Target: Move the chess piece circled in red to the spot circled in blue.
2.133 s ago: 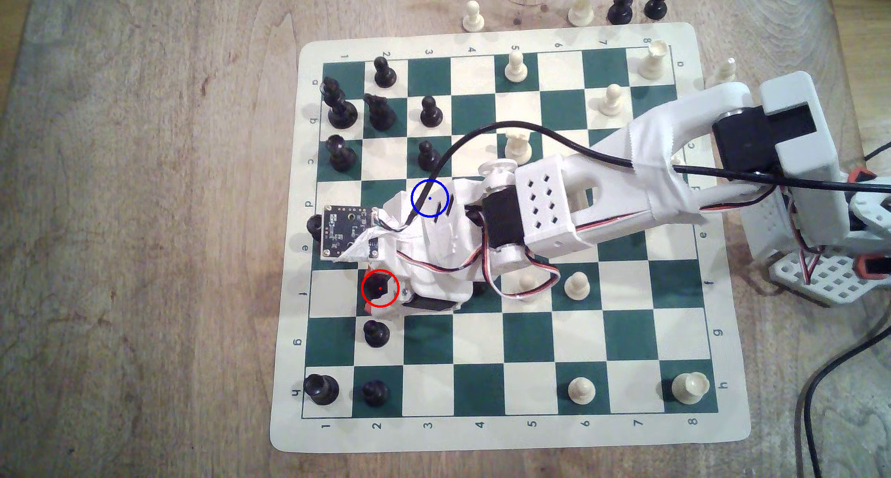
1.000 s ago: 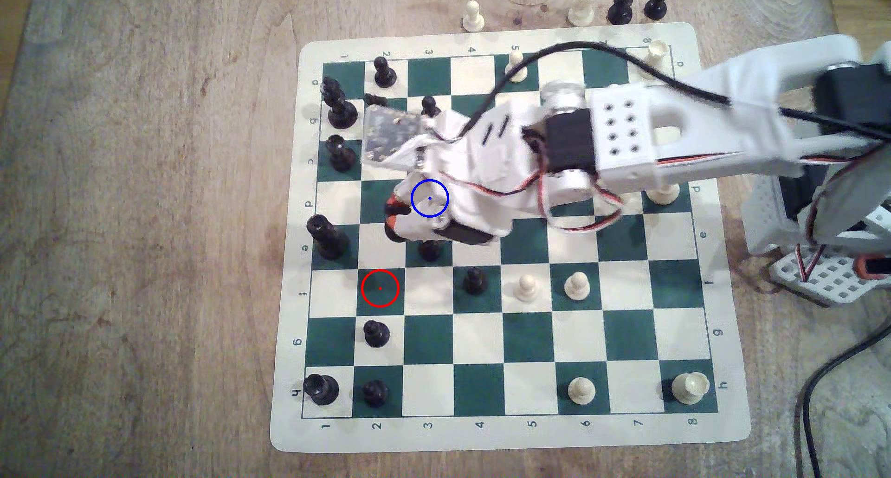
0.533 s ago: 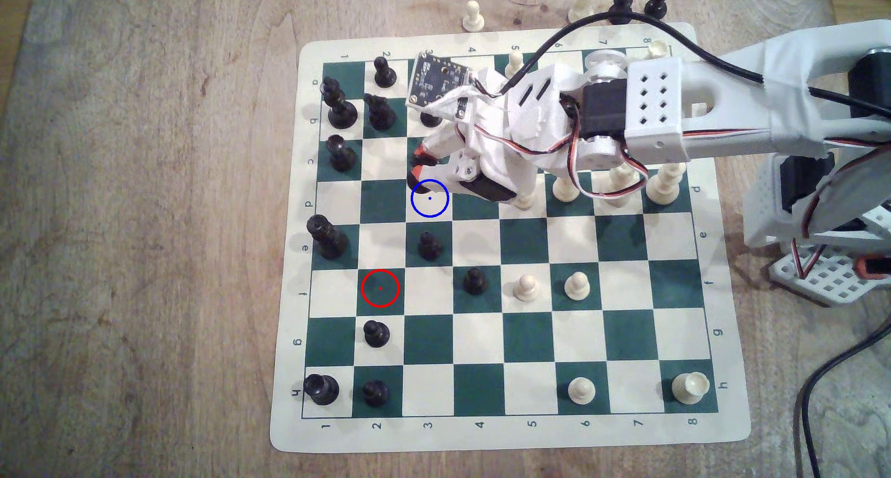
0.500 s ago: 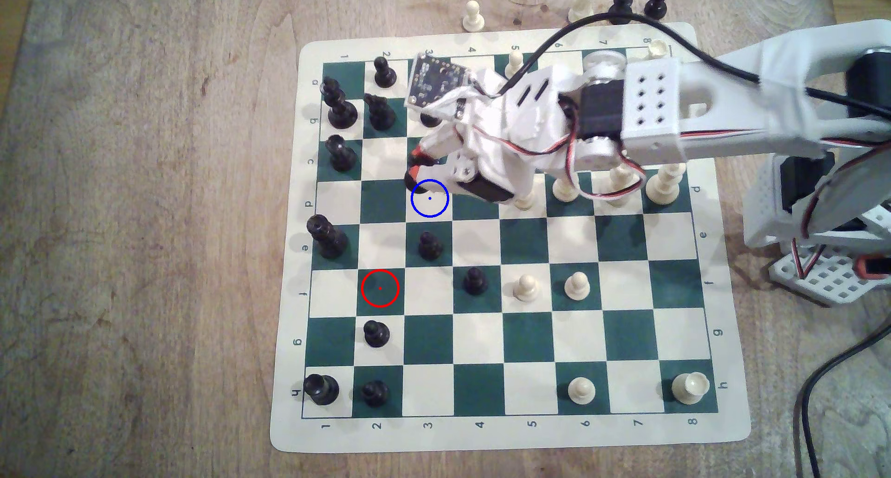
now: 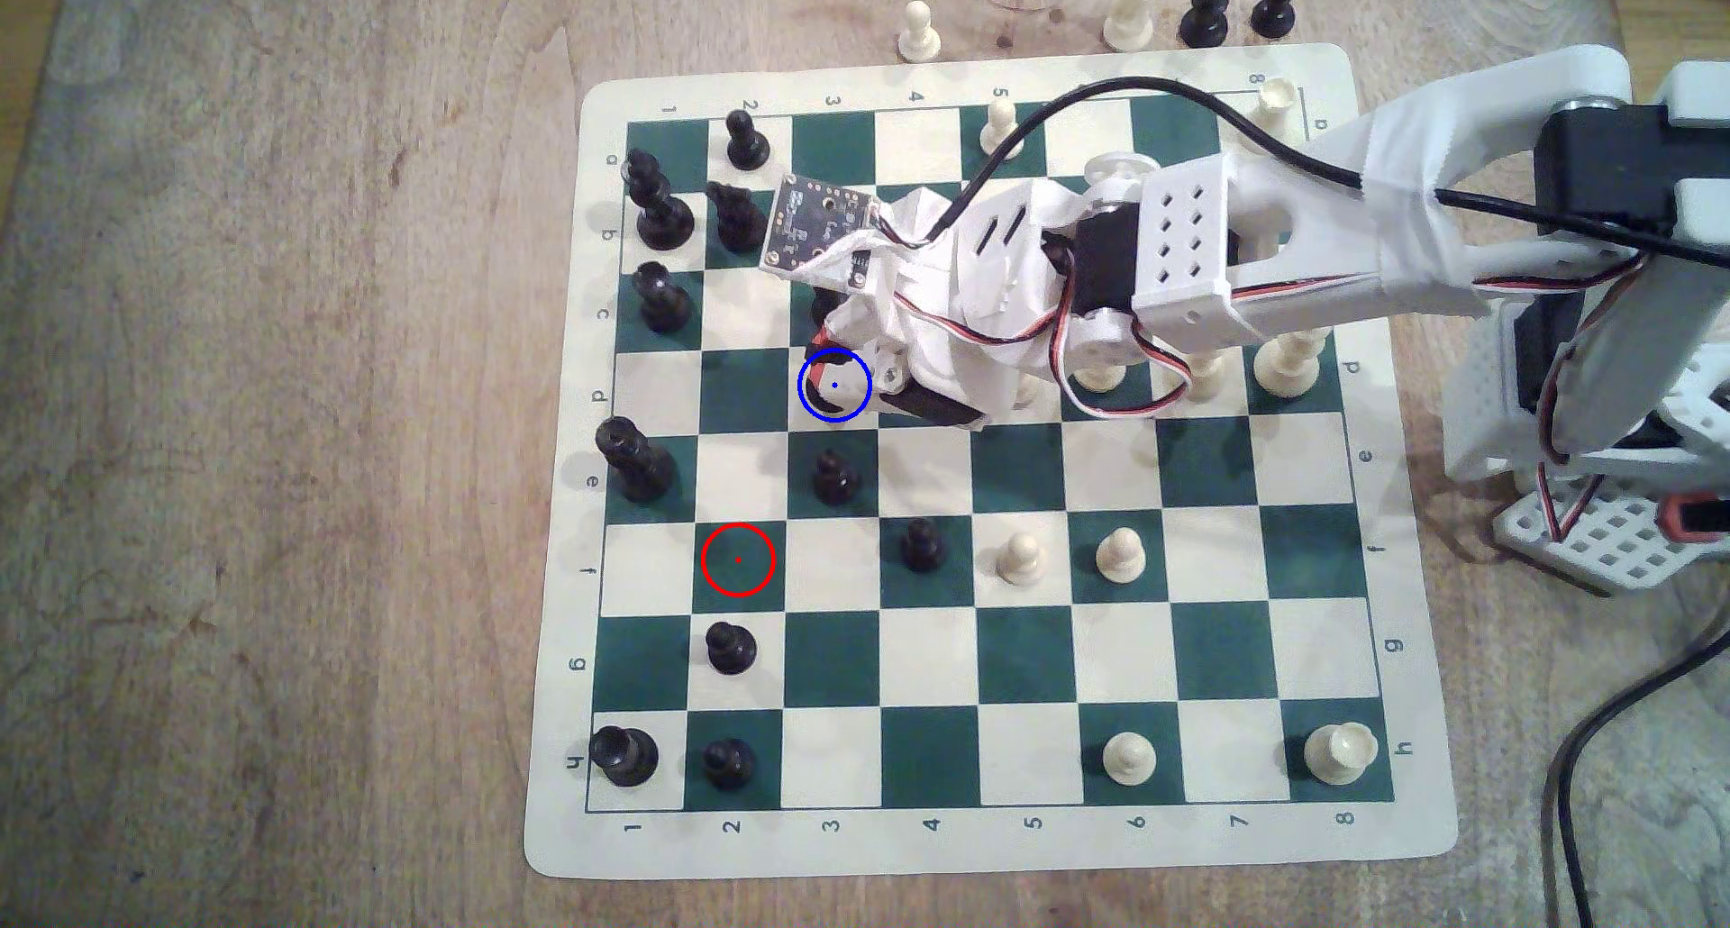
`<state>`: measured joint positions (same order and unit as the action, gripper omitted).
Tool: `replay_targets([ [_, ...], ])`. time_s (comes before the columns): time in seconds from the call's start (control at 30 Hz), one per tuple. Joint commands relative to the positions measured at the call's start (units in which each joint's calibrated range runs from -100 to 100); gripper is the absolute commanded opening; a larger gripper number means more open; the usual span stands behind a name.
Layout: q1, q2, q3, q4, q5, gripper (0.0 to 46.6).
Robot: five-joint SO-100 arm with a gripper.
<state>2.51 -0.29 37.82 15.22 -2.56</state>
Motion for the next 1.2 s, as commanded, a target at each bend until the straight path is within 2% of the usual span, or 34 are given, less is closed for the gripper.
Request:
replay_targets([
  [0.0,0.9,-0.73,-0.83,-1.87,0.54,0.3],
  [1.17,-0.04,2.67,-1.38,-3.26,0.34,0.3],
])
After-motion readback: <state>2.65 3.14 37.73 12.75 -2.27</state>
